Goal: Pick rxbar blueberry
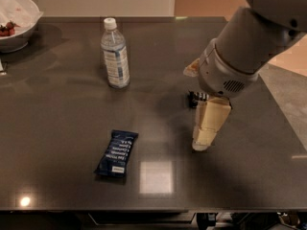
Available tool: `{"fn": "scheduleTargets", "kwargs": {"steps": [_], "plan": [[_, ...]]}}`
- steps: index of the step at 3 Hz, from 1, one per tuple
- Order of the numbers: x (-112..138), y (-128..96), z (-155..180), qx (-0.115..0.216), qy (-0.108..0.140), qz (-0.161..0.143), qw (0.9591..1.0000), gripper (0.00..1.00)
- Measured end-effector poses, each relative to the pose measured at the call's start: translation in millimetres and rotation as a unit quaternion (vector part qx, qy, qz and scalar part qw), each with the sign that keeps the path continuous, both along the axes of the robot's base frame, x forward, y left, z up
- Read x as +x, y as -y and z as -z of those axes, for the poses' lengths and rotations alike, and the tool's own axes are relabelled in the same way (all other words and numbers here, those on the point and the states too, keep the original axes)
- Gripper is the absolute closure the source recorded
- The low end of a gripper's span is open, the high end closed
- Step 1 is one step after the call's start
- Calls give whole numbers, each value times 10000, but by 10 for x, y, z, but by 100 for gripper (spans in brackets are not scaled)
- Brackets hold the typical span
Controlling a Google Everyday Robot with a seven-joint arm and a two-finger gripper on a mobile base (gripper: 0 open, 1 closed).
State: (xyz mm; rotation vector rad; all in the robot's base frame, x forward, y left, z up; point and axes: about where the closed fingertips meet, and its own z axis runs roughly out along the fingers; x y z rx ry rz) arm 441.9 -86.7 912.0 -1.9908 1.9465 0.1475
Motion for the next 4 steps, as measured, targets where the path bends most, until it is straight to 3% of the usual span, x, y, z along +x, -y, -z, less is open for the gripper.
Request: {"fn": "scheduleTargets", "kwargs": {"steps": [1, 2, 3, 4], "plan": [[57, -397, 232, -67, -40, -841, 9964, 0], [71, -732, 392, -264, -9, -1739, 9844, 0], [38, -1027, 550, -524, -24, -2632, 9633, 0], [-55, -1211, 661, -730, -29, -3336, 9399, 0]]}}
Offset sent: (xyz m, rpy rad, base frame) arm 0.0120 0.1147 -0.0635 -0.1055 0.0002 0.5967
